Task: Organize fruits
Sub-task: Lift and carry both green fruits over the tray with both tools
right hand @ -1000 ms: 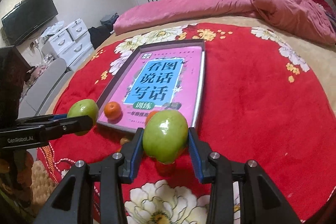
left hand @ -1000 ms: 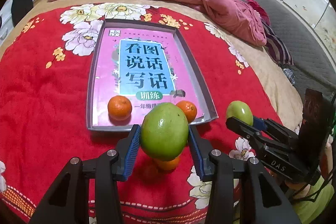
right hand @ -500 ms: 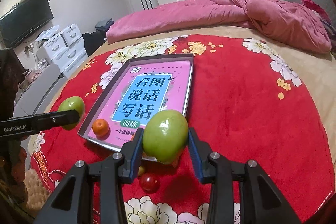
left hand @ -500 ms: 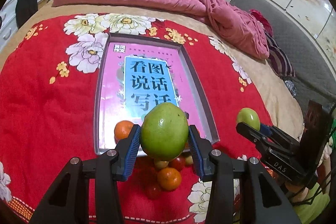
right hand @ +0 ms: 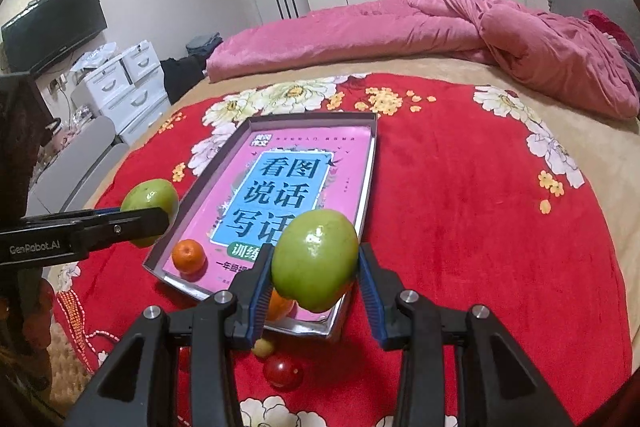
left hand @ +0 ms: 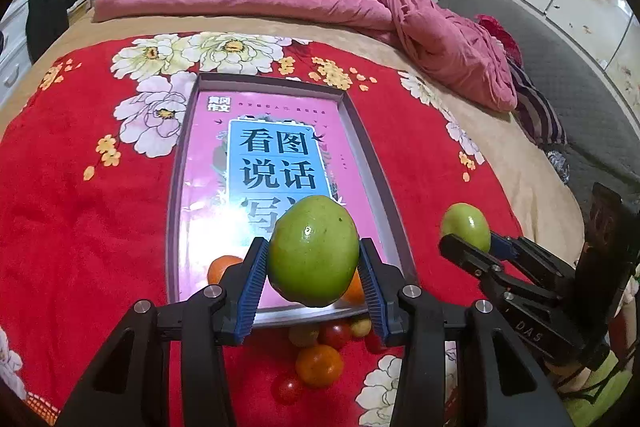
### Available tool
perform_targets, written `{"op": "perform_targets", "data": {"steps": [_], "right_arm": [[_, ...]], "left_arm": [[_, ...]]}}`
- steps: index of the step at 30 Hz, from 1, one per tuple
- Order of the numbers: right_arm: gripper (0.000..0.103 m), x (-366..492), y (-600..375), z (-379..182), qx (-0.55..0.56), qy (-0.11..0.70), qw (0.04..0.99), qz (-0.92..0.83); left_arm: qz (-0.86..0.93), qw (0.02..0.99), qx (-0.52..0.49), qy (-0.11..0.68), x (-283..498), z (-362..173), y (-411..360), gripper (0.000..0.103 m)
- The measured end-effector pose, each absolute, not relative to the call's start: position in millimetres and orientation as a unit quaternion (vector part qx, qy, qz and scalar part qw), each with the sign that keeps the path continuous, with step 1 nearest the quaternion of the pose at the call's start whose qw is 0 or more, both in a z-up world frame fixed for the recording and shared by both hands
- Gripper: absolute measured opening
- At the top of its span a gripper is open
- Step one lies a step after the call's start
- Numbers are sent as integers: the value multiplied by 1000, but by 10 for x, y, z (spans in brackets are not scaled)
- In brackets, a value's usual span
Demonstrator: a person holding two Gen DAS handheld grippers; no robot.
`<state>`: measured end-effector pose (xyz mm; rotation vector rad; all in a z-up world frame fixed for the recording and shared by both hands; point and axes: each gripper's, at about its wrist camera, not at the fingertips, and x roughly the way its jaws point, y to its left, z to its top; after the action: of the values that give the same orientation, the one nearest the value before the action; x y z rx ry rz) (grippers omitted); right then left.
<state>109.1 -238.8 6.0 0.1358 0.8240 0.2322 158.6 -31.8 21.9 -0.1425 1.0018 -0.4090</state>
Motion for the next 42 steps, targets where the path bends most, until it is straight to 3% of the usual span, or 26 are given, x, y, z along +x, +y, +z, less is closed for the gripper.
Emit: {"op": "perform_targets", "data": {"steps": [15, 42], "right_arm": [[41, 1179, -2200, -297, 43, 437, 889, 129], [41, 1163, -2064, -468, -14, 440, 888, 131]], "left_arm": [[-188, 832, -51, 519, 1720, -294, -523, 47], [-173, 823, -14, 540, 1677, -626, -629, 47]]}}
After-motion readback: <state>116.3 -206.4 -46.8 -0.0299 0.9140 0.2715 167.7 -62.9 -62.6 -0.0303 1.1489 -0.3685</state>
